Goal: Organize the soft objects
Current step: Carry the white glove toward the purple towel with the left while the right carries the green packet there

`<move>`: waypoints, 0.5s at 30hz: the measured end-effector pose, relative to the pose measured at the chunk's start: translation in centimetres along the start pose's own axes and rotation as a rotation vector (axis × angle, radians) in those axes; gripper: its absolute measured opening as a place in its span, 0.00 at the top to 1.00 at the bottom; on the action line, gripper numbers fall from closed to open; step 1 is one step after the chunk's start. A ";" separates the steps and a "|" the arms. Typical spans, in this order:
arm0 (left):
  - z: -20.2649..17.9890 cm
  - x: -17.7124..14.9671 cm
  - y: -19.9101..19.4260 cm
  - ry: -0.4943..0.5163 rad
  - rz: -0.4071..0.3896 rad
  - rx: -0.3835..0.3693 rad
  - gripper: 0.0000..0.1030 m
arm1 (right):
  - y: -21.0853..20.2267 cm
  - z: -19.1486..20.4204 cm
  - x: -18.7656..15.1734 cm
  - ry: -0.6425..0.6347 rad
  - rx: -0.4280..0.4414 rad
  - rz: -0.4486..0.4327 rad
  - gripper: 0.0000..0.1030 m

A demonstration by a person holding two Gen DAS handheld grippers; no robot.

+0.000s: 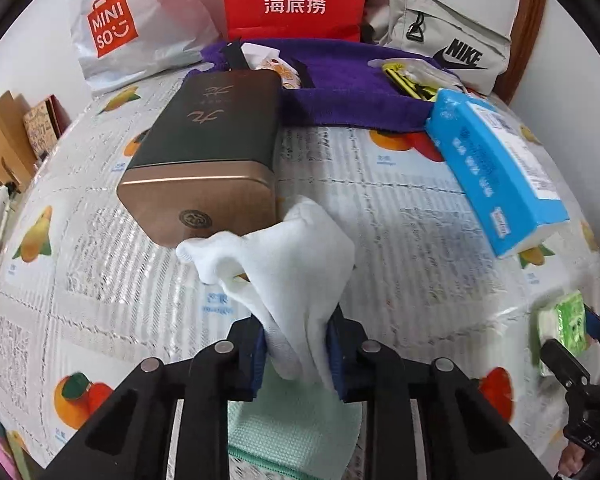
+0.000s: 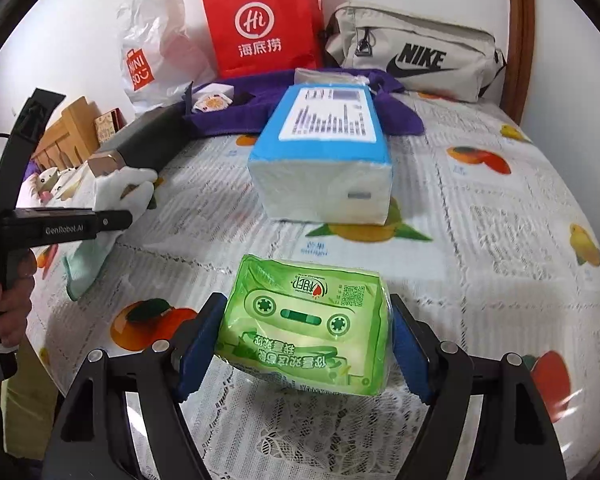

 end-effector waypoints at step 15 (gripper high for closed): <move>-1.8 4.3 -5.4 0.015 -0.078 -0.070 0.77 | -3.0 0.3 6.4 -0.041 0.015 -0.111 0.24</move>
Point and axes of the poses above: each gripper's, at about its wrist camera, not at the fingertips, and y roughly the way its jaws point, z to its left, x to its top, the point moved 8 cm from there along y, roughly the way its jaws point, and after that the axes turned 10 degrees about -z, right-handed, at the moved point
